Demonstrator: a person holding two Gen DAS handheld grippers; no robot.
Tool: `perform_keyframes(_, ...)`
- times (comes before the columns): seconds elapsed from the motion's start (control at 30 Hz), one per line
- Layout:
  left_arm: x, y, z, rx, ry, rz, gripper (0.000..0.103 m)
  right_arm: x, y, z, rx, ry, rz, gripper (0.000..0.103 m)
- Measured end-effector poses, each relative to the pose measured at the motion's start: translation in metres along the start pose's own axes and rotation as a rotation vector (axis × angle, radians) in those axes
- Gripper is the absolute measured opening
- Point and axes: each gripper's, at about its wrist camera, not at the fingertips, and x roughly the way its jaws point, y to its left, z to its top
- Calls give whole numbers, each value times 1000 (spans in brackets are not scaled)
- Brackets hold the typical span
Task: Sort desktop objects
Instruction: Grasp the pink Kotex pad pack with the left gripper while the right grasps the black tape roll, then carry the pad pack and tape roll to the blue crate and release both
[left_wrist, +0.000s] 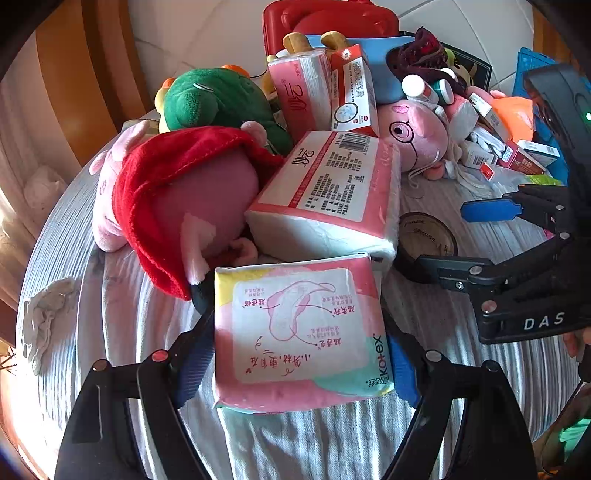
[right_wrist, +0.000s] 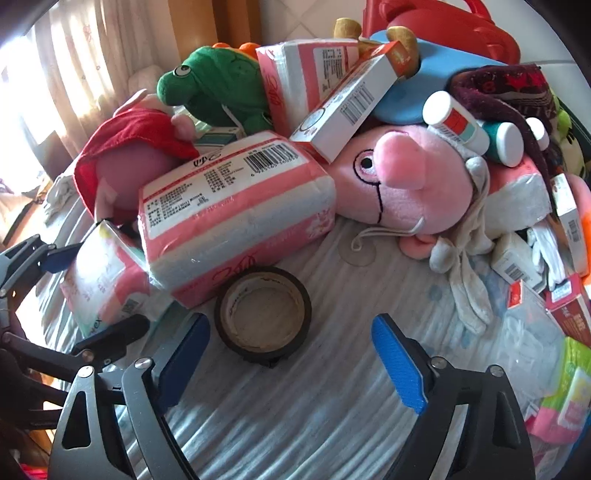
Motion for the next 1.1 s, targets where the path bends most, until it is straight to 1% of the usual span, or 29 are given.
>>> perform_keyframes(0.07, 2, 2, 0, -6, 6, -5, 81, 3, 0, 1, 4, -4, 13, 83)
perform_keyframes(0.1, 3, 3, 0, -8, 8, -7, 81, 5, 2, 2, -1, -1, 13, 80)
perform_keyframes(0.13, 5, 3, 0, -6, 9, -6, 81, 7, 4, 2, -9, 5, 15, 72)
perform_keyframes(0.17, 6, 3, 0, 1, 11, -5, 81, 10, 6, 3, -14, 15, 25, 67)
perform_keyframes(0.23, 8, 2, 0, 21, 9, -10, 81, 12, 11, 4, -19, 14, 20, 57)
perform_keyframes(0.37, 4, 8, -2, 22, -1, -49, 77, 10, 8, 6, 29, 16, 18, 56)
perform_keyframes(0.47, -2, 13, -4, 16, -6, -66, 77, -1, 2, 5, 67, -3, 5, 56)
perform_keyframes(0.63, -30, 13, -2, 63, -56, -82, 76, -27, -3, 5, 106, -42, -14, 56)
perform_keyframes(0.73, -46, 8, 9, 103, -92, -90, 76, -48, -5, 3, 134, -78, -16, 56)
perform_keyframes(0.8, -54, 5, 20, 116, -114, -113, 76, -65, -9, 3, 153, -108, -30, 56)
perform_keyframes(0.9, -72, -4, 39, 158, -167, -142, 76, -97, -17, 1, 186, -168, -55, 56)
perform_keyframes(1.0, -87, -23, 62, 216, -225, -180, 76, -133, -23, 4, 217, -235, -109, 56)
perform_keyframes(1.1, -104, -49, 90, 264, -290, -238, 76, -176, -33, 2, 266, -321, -176, 56)
